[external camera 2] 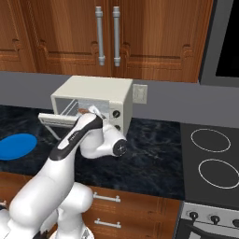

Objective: Pull the toaster oven rack outwards. Pick up the baguette from the plate and place it on the toaster oven rack. Close the toaster oven door fully and set the temperature to the lowest setting.

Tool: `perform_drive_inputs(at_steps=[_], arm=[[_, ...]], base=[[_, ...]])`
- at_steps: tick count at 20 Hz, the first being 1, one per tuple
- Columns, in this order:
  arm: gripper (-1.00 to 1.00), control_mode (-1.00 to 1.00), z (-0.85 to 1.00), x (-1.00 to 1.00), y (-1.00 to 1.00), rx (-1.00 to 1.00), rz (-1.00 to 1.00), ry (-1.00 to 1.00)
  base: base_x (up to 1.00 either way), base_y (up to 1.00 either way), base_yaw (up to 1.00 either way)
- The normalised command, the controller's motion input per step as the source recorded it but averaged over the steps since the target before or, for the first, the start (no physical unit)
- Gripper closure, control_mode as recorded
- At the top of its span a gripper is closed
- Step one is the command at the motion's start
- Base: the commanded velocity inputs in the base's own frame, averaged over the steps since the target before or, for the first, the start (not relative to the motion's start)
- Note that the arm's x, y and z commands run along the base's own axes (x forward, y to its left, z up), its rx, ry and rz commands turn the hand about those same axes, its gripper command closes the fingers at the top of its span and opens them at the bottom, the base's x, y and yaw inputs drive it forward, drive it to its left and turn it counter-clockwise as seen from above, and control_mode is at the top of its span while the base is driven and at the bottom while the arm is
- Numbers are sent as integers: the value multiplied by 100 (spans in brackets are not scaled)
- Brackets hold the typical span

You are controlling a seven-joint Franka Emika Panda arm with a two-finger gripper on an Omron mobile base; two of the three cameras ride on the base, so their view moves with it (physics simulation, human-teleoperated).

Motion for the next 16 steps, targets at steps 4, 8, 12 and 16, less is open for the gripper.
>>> perform_drive_inputs(at_steps=[4, 8, 12, 16], arm=[[-100, -100, 16, 25, 1, 0, -10, 0], [-100, -100, 6, 33, 0, 0, -8, 0], [-100, -100, 1, 42, 0, 0, -7, 0], [-100, -100, 1, 36, 0, 0, -5, 0]], base=[[0, 0, 0], [0, 0, 0], [0, 0, 0], [0, 0, 0]])
